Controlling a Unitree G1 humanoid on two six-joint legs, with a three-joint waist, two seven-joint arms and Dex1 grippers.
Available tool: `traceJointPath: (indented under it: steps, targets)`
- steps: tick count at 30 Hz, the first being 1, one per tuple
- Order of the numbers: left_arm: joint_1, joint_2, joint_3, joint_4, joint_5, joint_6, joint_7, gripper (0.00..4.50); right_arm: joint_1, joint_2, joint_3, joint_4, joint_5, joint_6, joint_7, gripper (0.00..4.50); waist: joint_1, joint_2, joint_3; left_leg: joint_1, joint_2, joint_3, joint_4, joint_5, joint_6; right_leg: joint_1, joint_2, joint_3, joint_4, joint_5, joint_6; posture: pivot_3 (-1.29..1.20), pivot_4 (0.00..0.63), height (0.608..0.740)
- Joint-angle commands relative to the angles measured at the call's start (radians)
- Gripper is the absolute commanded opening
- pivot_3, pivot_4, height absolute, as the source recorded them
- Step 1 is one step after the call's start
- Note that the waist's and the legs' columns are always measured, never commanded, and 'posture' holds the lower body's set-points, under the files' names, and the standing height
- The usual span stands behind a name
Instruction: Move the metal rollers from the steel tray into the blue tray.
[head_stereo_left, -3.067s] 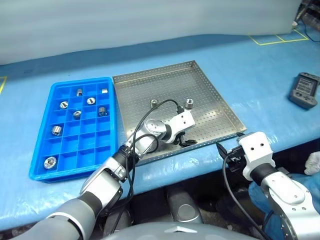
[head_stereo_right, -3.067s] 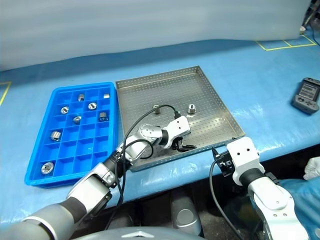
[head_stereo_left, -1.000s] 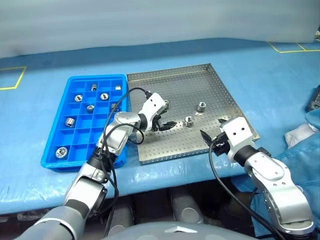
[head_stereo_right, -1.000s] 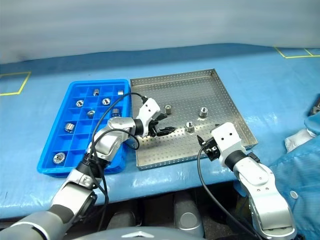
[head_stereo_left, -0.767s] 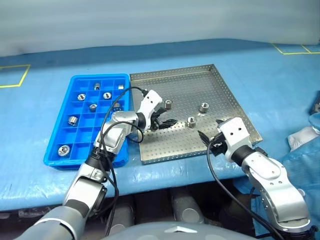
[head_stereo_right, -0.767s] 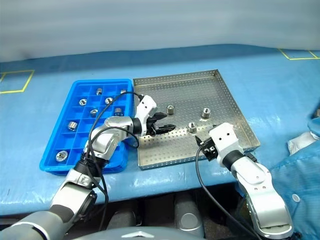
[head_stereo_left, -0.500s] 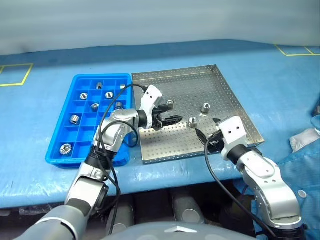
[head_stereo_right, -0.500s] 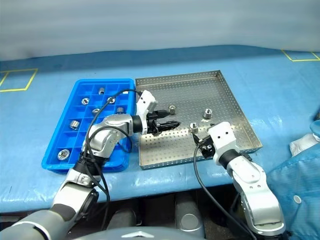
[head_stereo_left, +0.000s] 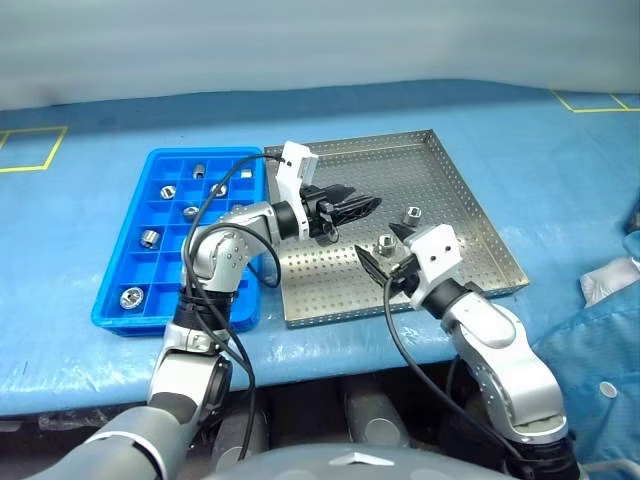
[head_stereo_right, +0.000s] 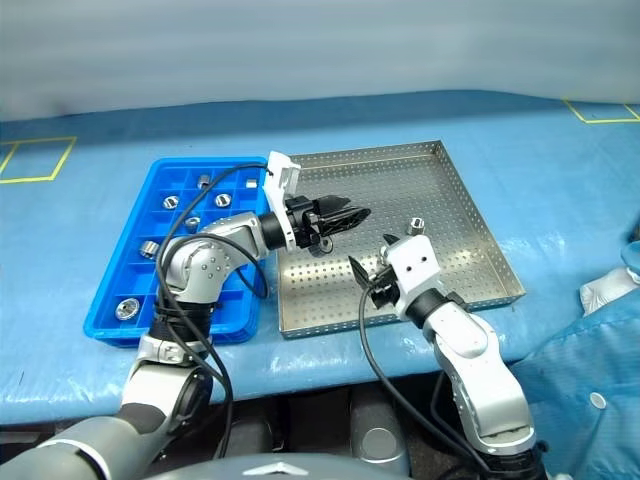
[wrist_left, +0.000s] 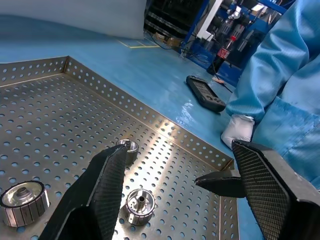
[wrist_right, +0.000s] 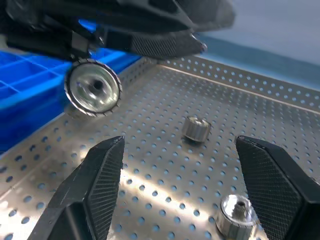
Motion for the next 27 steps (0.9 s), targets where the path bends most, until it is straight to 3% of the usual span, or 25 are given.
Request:
traceJointPath:
  steps: [1, 18, 27]
  targets:
    - [-0.034, -0.020, 0.020, -0.042, -0.052, 0.006, 0.020, 3.64, -0.035, 0.011, 0.051, -0.025, 0.002, -0.040, 0.016, 3.73, 0.000, 0.000, 0.000, 0.000, 0.000, 0.000, 0.000, 0.000, 0.000, 0.000, 0.000, 0.000, 0.000, 0.000, 0.000, -0.20, 0.150, 0.740]
    - [-0.048, -0.005, -0.007, -0.025, -0.046, -0.035, 0.050, 3.64, -0.077, 0.007, 0.139, 0.014, -0.040, -0.014, 0.020, 3.73, 0.001, 0.000, 0.000, 0.000, 0.000, 0.000, 0.000, 0.000, 0.000, 0.000, 0.000, 0.000, 0.000, 0.000, 0.000, -0.20, 0.150, 0.740]
    - [0.015, 0.272, -0.390, -0.082, 0.247, -0.209, -0.100, 3.64, 0.049, -0.115, -0.047, -0.048, -0.046, 0.122, 0.007, 3.73, 0.006, 0.000, 0.000, 0.000, 0.000, 0.001, 0.000, 0.000, 0.000, 0.000, 0.000, 0.001, 0.000, 0.000, 0.000, -0.20, 0.150, 0.740]
